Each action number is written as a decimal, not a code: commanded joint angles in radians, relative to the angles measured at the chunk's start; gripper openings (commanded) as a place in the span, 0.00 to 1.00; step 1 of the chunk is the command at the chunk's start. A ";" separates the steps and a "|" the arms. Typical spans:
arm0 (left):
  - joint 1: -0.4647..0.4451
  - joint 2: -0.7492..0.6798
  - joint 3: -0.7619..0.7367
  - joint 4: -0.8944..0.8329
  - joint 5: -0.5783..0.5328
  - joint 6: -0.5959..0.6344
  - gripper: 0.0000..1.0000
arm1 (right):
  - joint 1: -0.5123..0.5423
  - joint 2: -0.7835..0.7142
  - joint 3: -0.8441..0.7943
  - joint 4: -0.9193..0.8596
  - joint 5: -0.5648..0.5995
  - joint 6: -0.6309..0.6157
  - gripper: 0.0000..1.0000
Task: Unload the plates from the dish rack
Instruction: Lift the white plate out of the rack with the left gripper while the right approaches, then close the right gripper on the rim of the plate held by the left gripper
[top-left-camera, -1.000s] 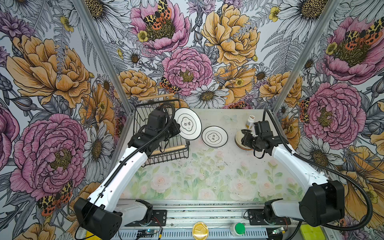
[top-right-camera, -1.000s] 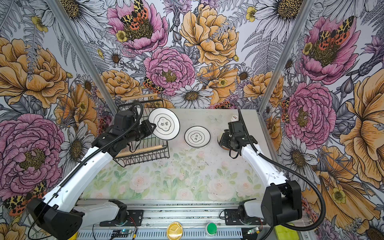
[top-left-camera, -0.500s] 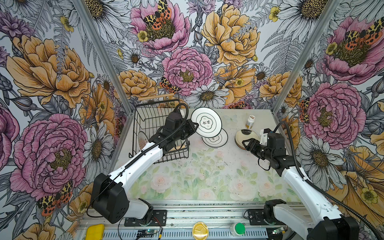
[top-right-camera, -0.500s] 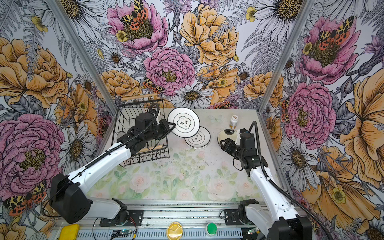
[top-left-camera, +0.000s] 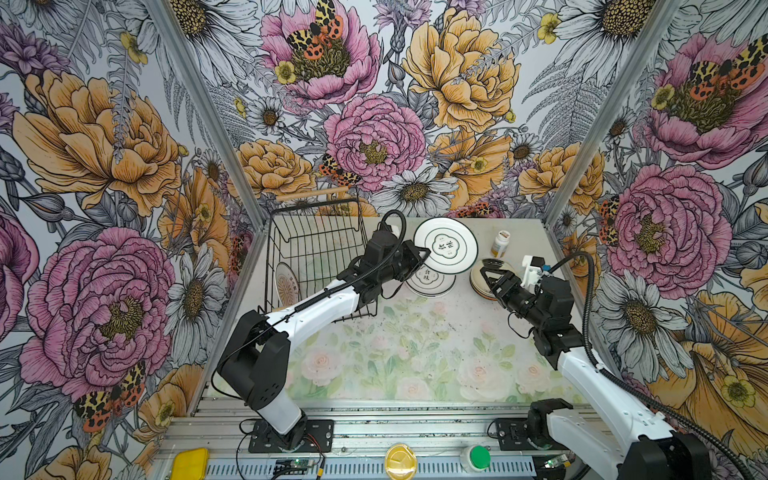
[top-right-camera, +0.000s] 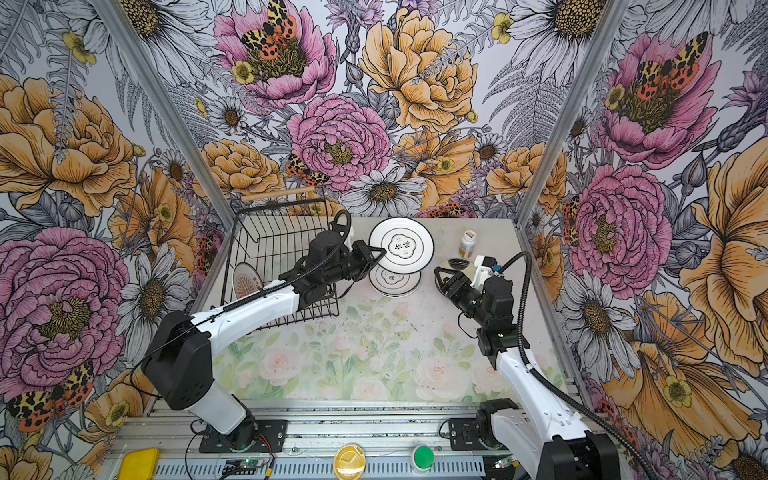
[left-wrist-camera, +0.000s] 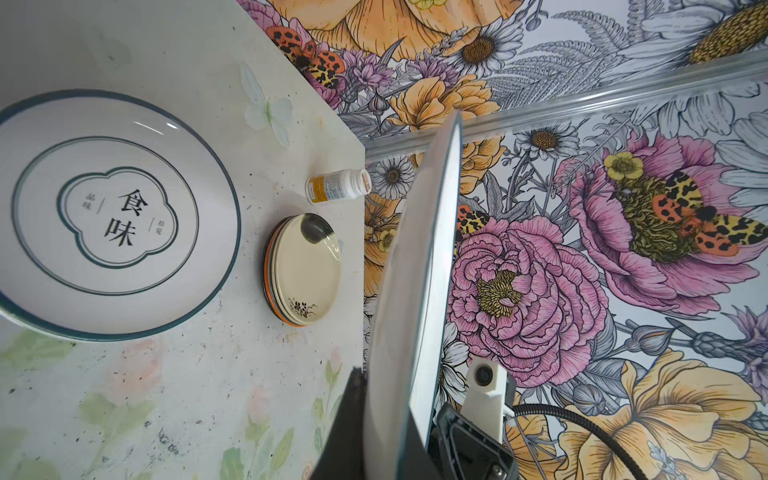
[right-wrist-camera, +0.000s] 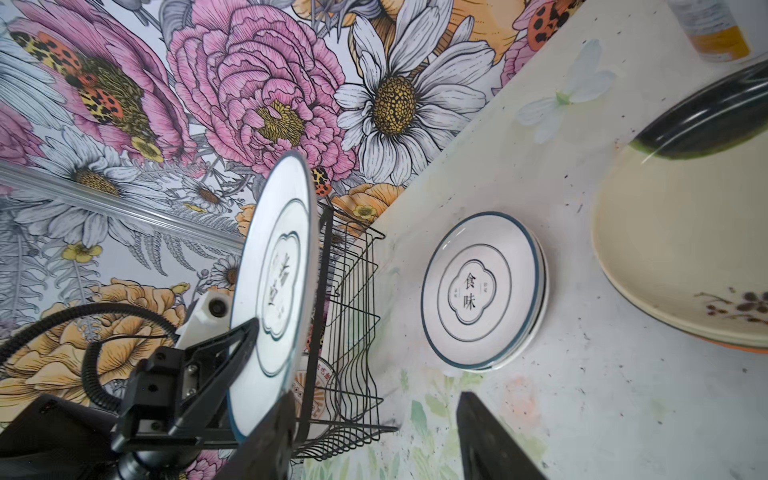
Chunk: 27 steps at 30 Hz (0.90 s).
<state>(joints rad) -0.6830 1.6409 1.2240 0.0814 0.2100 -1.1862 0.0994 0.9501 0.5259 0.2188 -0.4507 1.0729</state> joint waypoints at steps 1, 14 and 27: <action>-0.018 0.007 0.054 0.102 0.040 -0.038 0.00 | 0.008 -0.017 -0.001 0.129 -0.007 0.042 0.63; -0.036 0.058 0.077 0.142 0.104 -0.075 0.00 | 0.010 0.038 0.010 0.188 0.021 0.048 0.63; -0.052 0.108 0.125 0.137 0.156 -0.065 0.00 | 0.010 0.147 0.045 0.316 -0.008 0.115 0.58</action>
<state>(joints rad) -0.7277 1.7443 1.3029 0.1616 0.3279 -1.2514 0.0998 1.0893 0.5270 0.4644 -0.4507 1.1648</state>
